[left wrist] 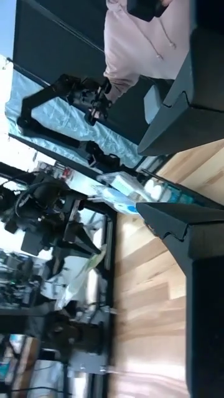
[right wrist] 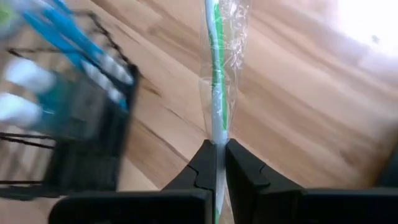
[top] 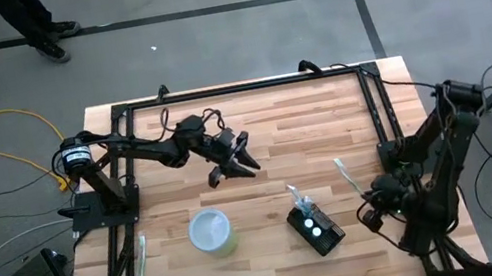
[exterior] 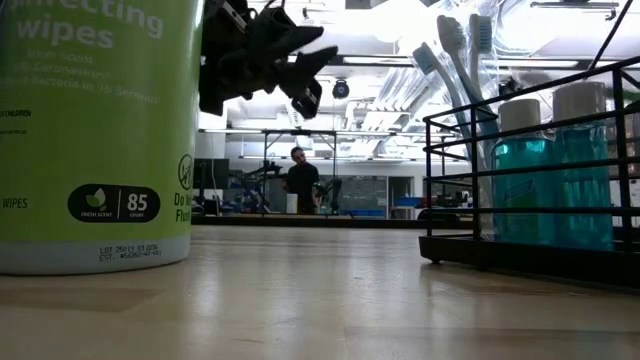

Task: Pick & Place toothbrushing station
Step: Put the right green toothbrush into the black mesh organizer

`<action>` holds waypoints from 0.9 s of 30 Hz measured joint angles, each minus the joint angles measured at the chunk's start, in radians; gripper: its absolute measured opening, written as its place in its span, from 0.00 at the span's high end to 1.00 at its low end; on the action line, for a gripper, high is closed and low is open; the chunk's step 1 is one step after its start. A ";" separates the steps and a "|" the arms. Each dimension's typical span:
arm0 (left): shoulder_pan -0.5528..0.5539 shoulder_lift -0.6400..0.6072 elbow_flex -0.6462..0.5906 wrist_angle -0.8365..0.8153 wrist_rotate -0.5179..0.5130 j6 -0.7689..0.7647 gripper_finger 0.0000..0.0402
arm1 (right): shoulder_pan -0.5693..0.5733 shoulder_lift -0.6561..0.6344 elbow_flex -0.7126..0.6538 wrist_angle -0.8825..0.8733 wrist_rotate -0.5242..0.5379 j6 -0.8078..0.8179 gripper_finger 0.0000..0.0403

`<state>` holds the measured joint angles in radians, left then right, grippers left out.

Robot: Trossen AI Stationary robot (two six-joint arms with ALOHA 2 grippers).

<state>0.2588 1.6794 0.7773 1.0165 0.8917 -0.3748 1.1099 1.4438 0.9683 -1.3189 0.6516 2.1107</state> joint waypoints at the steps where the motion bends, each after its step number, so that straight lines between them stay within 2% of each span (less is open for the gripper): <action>1: 0.000 0.000 0.000 0.018 0.002 0.001 0.68 | -0.005 -0.013 0.007 -0.005 0.018 -0.024 0.98; 7: 0.000 0.000 0.000 0.133 0.053 0.010 0.68 | -0.028 -0.077 0.078 -0.002 0.144 -0.188 0.98; 13: -0.004 0.000 0.000 0.239 0.081 0.003 0.68 | -0.046 -0.095 0.193 0.055 0.258 -0.418 0.98; 19: -0.047 0.000 0.028 0.268 0.081 -0.010 0.68 | -0.082 -0.096 0.253 0.324 0.345 -0.751 0.98; 23: -0.091 0.000 0.071 0.267 0.083 -0.012 0.68 | -0.118 -0.095 0.253 0.523 0.335 -0.958 0.98; 27: -0.128 0.000 0.131 0.266 0.119 -0.012 0.68 | -0.153 -0.093 0.253 0.633 0.306 -1.093 0.98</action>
<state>0.1309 1.6794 0.9087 1.2821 1.0110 -0.3864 0.9565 1.3505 1.2209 -0.6855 0.9578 1.0174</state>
